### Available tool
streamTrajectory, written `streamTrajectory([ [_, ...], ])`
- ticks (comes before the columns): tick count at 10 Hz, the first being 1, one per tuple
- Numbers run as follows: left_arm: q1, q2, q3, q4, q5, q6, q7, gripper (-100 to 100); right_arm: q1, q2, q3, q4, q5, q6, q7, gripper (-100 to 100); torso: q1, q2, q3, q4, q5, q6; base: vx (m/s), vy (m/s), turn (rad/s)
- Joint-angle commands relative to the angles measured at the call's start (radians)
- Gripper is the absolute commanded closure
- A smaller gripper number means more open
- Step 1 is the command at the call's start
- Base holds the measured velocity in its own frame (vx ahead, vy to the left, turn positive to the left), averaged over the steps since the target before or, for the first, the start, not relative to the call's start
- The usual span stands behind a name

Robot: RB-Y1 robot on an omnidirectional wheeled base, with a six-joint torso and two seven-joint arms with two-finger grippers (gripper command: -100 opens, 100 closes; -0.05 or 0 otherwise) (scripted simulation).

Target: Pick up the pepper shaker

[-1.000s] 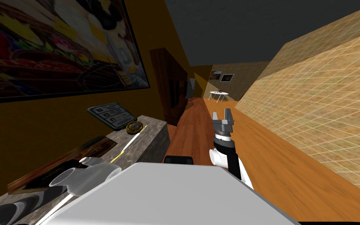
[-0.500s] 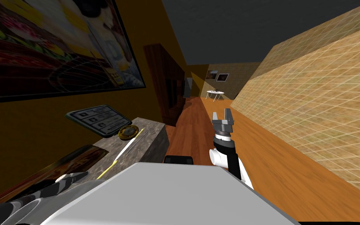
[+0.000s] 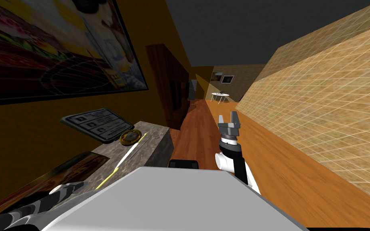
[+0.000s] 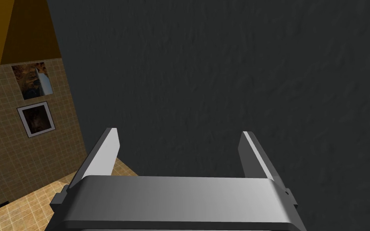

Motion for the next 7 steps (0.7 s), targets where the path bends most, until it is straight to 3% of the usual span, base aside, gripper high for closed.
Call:
streamTrajectory([
  [1, 0.0, 0.0, 0.0, 0.0, 0.0, 0.0, 0.0, 100, 0.0, 0.0, 0.0, 0.0, 0.0, 0.0, 0.0, 0, 0.0, 0.0, 0.0, 0.0, 0.0, 0.0, 0.0, 0.0, 0.0],
  [4, 0.0, 0.0, 0.0, 0.0, 0.0, 0.0, -0.001, 100, 0.0, 0.0, 0.0, 0.0, 0.0, 0.0, 0.0, 0, 0.001, 0.0, 0.0, 0.0, 0.001, 0.0, 0.0, 0.0, 0.0],
  [5, 0.0, 0.0, 0.0, 0.0, 0.0, 0.0, 0.0, 0, 0.0, 0.0, 0.0, 0.0, 0.0, 0.0, 0.0, 0, 0.001, 0.0, 0.0, 0.0, 0.001, 0.0, 0.0, 0.0, 0.0],
  [6, 0.033, 0.017, 0.031, -0.017, 0.009, 0.002, 0.007, 100, 0.0, 0.0, 0.0, 0.0, 0.0, 0.0, 0.0, 0, 0.001, 0.0, 0.0, 0.0, 0.001, 0.0, -0.009, -0.014, 0.059],
  [7, 0.056, 0.028, 0.052, -0.027, 0.014, 0.002, 0.012, 100, 0.0, 0.0, 0.0, 0.0, 0.0, 0.0, 0.0, 0, 0.0, 0.0, 0.0, 0.0, 0.0, 0.0, -0.023, -0.027, 0.064],
])
